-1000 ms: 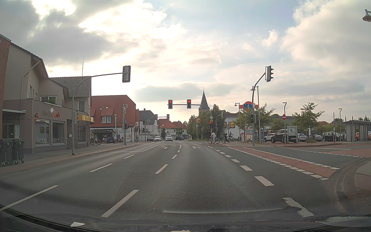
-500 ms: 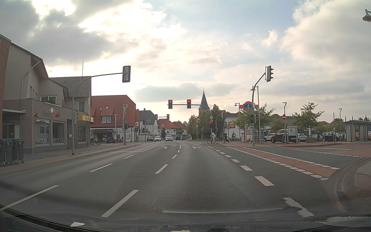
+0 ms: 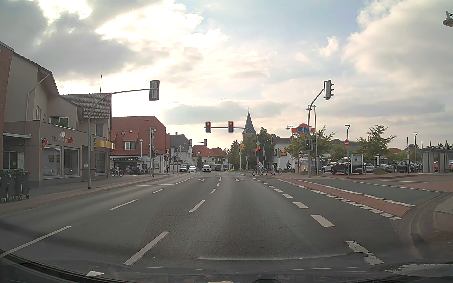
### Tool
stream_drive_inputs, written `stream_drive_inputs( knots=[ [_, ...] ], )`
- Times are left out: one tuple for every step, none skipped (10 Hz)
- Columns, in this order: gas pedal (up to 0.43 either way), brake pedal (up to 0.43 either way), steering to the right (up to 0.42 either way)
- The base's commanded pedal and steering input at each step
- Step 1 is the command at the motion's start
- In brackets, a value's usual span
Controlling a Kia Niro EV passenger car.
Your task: Follow the waypoints while adhering to traffic rules and regulations
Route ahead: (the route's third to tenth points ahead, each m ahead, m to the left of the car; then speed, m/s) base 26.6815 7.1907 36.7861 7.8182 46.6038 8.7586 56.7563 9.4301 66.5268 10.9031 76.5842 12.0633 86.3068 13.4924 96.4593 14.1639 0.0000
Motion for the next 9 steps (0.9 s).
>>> stream_drive_inputs(
  knots=[
    [0.0,0.22,-0.005],
    [0.0,0.22,-0.005],
    [0.0,0.226,-0.005],
    [0.0,0.22,-0.005],
    [0.0,0.22,-0.005],
    [0.0,0.22,-0.005],
    [0.0,0.22,-0.005],
    [0.0,0.22,-0.005],
    [0.0,0.22,-0.005]
  ],
)
